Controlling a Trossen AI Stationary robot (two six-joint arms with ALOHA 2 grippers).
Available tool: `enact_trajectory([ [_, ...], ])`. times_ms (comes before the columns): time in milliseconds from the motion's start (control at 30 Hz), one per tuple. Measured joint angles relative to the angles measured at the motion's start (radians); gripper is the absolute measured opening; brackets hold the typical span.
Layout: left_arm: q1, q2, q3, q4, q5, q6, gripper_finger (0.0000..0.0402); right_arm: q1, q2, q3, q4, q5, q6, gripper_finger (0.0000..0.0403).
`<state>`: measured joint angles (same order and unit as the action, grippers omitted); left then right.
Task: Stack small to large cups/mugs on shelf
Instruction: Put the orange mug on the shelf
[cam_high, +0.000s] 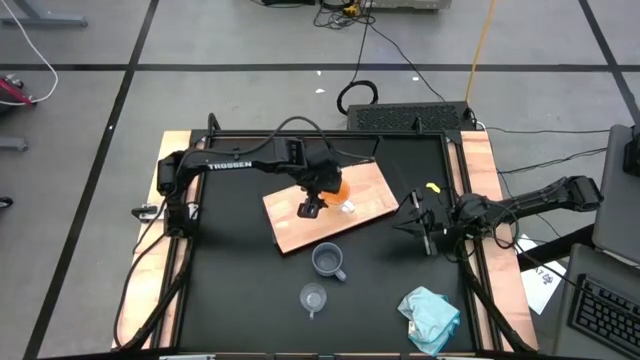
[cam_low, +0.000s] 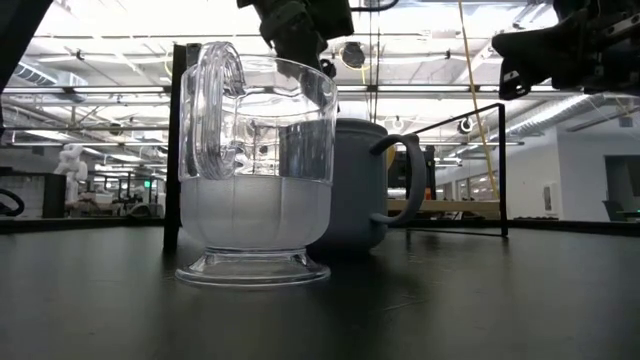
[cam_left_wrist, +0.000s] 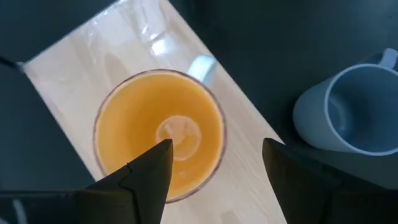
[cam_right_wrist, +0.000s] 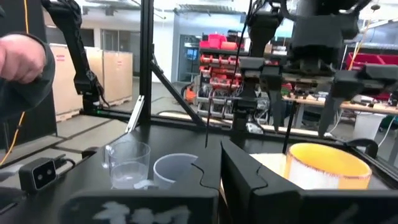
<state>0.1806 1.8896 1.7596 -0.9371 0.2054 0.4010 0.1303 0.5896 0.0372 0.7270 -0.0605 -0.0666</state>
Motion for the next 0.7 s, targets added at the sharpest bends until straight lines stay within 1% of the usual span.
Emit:
enact_trajectory([
  [200, -0.007, 0.001, 0.000, 0.007, 0.000, 0.010, 0.0251, 0.000, 0.000, 0.000, 0.000, 0.000, 0.000, 0.0000],
  [433, -0.013, 0.053, -0.003, 0.014, -0.002, 0.032, 0.0251, 0.000, 0.000, 0.000, 0.000, 0.000, 0.003, 0.0000],
  [500, -0.013, 0.068, -0.003, 0.015, -0.017, 0.036, 0.0251, 0.000, 0.000, 0.000, 0.001, 0.000, 0.003, 0.0000],
  [700, -0.012, 0.071, -0.003, 0.023, -0.023, 0.055, 0.0250, 0.000, 0.000, 0.000, -0.006, 0.000, 0.003, 0.0000],
])
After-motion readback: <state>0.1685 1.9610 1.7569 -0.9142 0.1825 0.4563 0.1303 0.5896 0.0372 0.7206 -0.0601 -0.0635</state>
